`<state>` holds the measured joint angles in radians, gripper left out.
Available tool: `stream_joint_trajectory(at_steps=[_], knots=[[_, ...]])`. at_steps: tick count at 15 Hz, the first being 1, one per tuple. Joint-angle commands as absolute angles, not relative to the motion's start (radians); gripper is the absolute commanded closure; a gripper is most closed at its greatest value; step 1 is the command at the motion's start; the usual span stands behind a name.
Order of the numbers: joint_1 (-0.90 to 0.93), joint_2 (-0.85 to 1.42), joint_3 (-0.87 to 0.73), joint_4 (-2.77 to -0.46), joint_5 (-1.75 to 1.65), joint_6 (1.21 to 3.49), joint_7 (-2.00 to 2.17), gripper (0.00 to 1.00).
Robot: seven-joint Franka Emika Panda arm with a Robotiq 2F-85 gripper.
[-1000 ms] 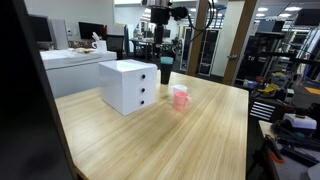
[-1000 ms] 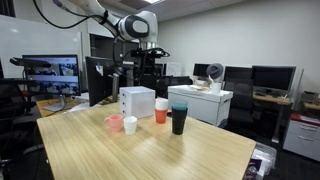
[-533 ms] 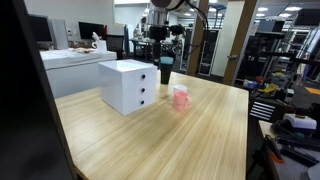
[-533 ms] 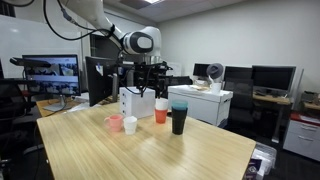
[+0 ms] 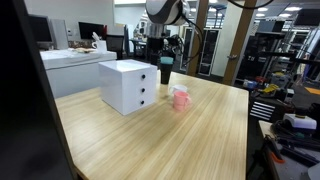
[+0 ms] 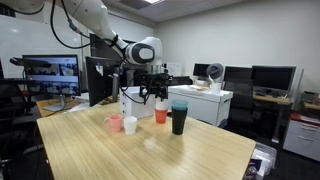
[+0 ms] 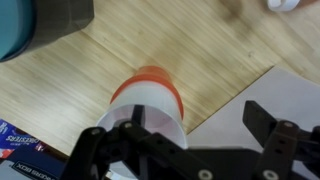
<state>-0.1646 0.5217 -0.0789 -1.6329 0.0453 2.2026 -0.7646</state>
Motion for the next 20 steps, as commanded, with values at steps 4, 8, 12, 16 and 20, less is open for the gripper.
stream_joint_trajectory(at_steps=[4, 8, 12, 16, 20], knots=[[-0.185, 0.604, -0.061, -1.598, 0.01, 2.226, -0.714, 0.1], [-0.186, 0.615, -0.062, -1.574, 0.003, 2.223, -0.7, 0.47], [-0.181, 0.607, -0.069, -1.566, -0.019, 2.204, -0.671, 0.75], [-0.178, 0.581, -0.069, -1.574, -0.051, 2.16, -0.637, 0.99], [-0.183, 0.555, -0.057, -1.579, -0.048, 2.104, -0.653, 0.99]])
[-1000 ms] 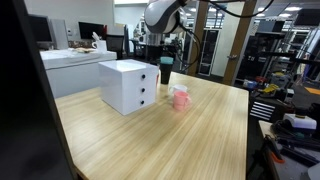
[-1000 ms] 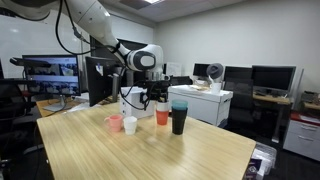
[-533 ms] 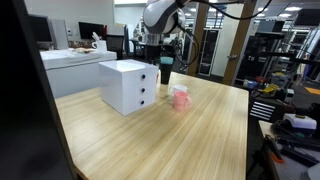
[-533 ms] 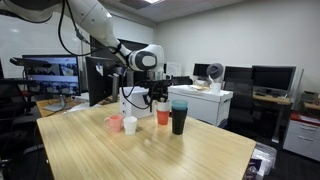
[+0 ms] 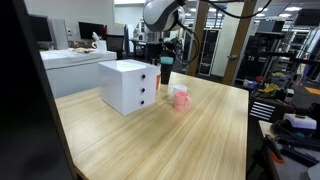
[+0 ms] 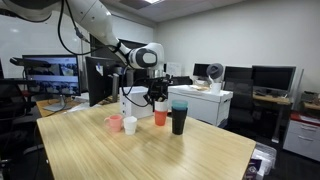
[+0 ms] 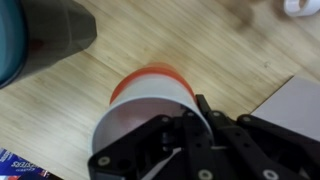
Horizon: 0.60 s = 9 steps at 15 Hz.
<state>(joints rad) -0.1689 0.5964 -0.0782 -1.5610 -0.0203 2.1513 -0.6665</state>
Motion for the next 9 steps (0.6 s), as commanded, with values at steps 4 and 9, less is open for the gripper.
stream_joint_trajectory(at_steps=[4, 9], knots=[[-0.18, 0.519, -0.049, -1.582, -0.045, 2.055, -0.656, 0.99], [-0.176, 0.468, -0.052, -1.571, -0.05, 2.023, -0.651, 0.99]])
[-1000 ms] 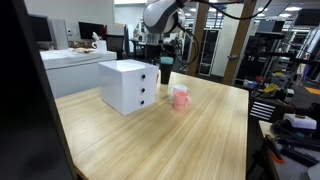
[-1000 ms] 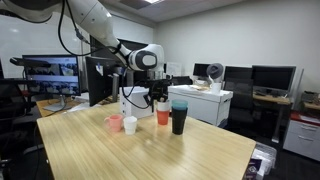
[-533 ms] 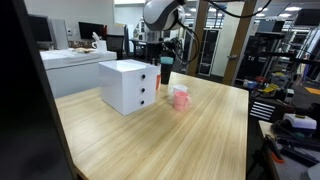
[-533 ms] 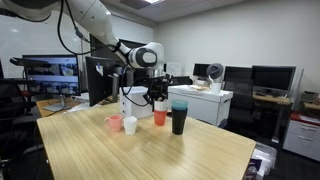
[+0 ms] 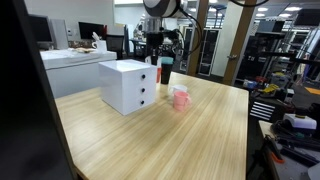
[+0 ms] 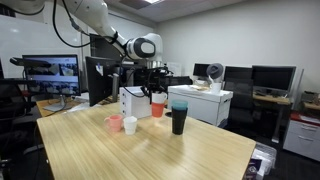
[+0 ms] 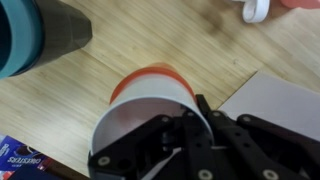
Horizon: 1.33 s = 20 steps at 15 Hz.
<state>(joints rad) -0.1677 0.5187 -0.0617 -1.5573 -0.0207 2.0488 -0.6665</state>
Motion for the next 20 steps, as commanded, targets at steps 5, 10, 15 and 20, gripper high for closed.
stream_joint_trajectory(at_steps=[5, 10, 15, 20], knots=[[-0.181, 0.413, -0.058, -1.546, -0.04, 2.021, -0.65, 0.99], [-0.186, 0.358, -0.077, -1.521, -0.038, 2.035, -0.635, 0.99], [-0.228, 0.339, -0.112, -1.503, -0.017, 2.028, -0.579, 0.99], [-0.267, 0.342, -0.132, -1.508, -0.018, 2.023, -0.533, 0.99]])
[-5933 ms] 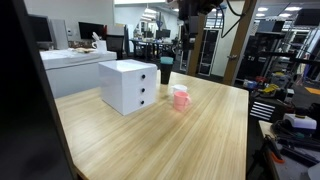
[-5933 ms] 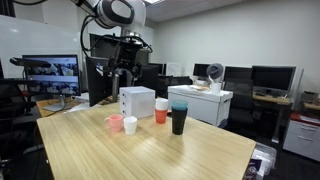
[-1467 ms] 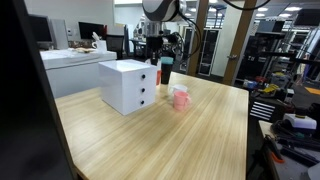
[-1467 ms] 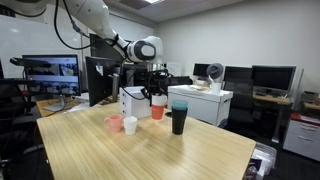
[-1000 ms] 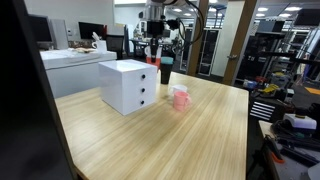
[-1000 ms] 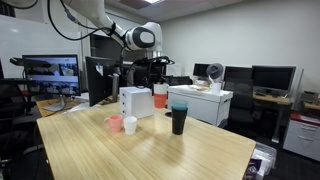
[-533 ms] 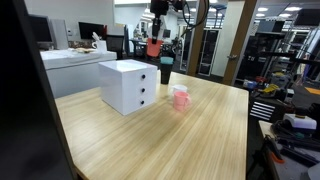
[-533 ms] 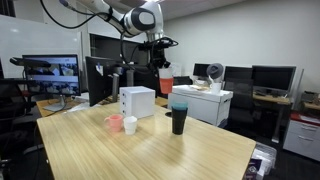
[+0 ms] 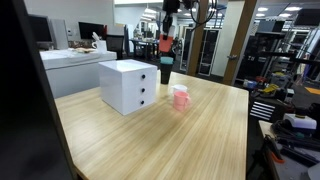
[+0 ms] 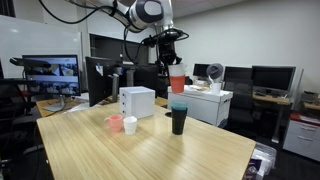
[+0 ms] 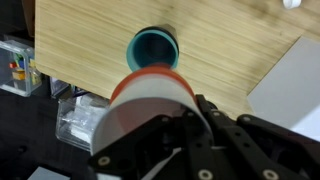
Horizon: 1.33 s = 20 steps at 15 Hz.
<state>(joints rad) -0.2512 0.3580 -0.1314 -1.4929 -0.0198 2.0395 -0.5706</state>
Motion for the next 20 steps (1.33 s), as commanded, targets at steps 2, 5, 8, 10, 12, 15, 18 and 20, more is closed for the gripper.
stream_joint_trajectory(at_steps=[2, 5, 8, 10, 12, 15, 18, 20], knots=[[-0.274, 0.345, -0.133, -1.513, -0.018, 2.019, -0.523, 0.99], [-0.282, 0.364, -0.133, -1.516, -0.014, 2.012, -0.505, 0.99], [-0.286, 0.395, -0.135, -1.51, -0.014, 1.998, -0.482, 0.99], [-0.287, 0.415, -0.135, -1.508, -0.016, 2.0, -0.47, 0.99], [-0.286, 0.421, -0.135, -1.497, -0.019, 2.001, -0.467, 0.99], [-0.286, 0.425, -0.135, -1.488, -0.02, 2.003, -0.464, 0.99], [-0.285, 0.427, -0.137, -1.471, -0.024, 2.003, -0.461, 0.99], [-0.285, 0.432, -0.137, -1.46, -0.024, 2.002, -0.459, 0.99]])
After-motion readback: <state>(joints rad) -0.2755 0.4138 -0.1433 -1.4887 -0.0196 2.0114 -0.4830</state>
